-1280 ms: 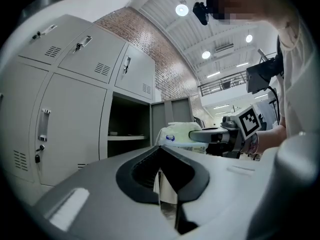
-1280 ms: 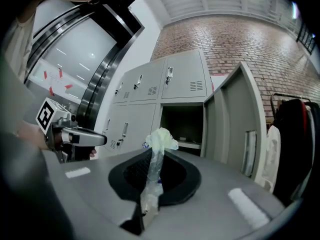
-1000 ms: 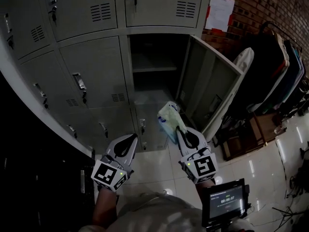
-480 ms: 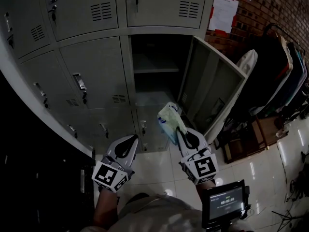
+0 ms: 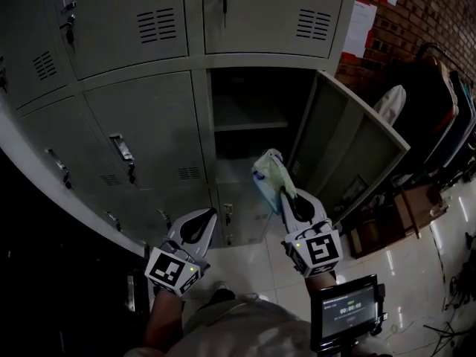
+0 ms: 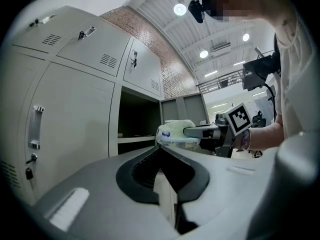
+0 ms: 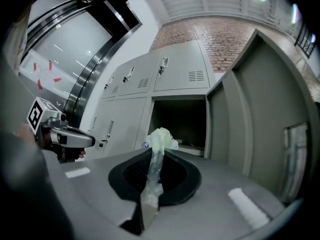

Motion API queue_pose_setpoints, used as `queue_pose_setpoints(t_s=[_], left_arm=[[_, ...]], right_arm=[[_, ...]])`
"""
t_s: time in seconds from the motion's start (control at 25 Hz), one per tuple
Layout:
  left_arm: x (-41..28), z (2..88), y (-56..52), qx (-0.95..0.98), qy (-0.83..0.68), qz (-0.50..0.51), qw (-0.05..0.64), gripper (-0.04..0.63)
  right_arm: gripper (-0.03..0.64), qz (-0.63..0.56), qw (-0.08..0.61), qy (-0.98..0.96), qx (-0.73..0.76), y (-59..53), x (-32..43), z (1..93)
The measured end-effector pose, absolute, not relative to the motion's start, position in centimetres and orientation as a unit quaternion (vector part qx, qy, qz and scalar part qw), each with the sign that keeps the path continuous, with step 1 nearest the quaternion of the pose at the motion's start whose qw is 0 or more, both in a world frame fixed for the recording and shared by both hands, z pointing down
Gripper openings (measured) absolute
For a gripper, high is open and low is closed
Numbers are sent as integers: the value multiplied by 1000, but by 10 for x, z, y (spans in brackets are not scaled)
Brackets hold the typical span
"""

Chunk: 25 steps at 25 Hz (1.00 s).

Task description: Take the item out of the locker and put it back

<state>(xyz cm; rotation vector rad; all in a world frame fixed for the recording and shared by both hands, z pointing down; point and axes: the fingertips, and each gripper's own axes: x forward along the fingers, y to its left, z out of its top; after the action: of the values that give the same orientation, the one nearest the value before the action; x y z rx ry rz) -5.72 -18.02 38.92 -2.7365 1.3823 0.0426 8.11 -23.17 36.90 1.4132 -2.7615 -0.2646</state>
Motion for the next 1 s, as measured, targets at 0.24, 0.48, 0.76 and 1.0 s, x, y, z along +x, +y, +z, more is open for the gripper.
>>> queue_pose_setpoints(t_s=[0.24, 0.48, 0.76, 1.0], left_arm=[[-85, 369, -232, -905, 421, 21, 57, -25], [-84, 370, -269, -916, 398, 12, 58, -26], [-78, 370, -284, -921, 386, 17, 51, -26], [-75, 380, -286, -923, 380, -4, 53, -26]], right_arm=[[3, -95, 11, -876, 472, -275, 49, 358], [3, -94, 16, -867, 490, -311, 47, 356], [5, -130, 13, -861, 492, -360, 42, 329], [6, -148, 31, -855, 495, -421, 29, 318]])
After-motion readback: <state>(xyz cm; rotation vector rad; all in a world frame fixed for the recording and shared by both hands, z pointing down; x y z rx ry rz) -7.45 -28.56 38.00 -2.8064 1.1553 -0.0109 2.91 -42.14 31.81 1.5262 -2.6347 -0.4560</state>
